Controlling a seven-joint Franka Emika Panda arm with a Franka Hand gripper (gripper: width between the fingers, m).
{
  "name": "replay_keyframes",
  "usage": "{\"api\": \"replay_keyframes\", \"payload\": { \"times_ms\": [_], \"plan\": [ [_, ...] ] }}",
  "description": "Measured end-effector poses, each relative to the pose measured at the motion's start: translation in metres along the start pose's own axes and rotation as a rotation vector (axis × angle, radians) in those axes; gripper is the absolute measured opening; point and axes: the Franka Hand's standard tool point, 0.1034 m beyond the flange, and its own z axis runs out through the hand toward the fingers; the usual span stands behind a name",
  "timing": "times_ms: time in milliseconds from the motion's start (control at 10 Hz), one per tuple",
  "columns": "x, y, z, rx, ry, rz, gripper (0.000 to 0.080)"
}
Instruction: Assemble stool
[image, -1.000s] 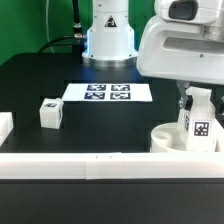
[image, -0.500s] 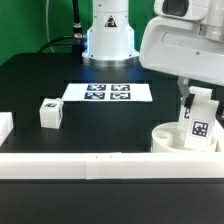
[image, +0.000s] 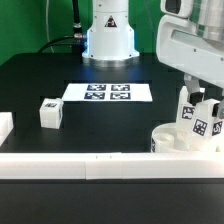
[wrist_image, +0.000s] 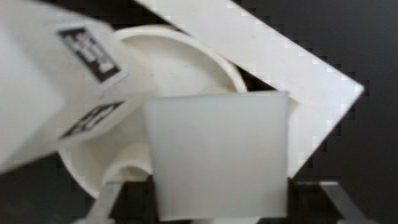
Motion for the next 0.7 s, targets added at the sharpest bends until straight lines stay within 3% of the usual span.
{"api": "replay_keyframes", "payload": {
  "times_ms": [600,700],
  "plan": [
    [-0.0024,-0.0008,-0.0009,0.015,-0.017,0.384,0.0333],
    [-0.0019,-0.0006,-0.0007,0.029,-0.026,0.497,0.0333]
  ]
}}
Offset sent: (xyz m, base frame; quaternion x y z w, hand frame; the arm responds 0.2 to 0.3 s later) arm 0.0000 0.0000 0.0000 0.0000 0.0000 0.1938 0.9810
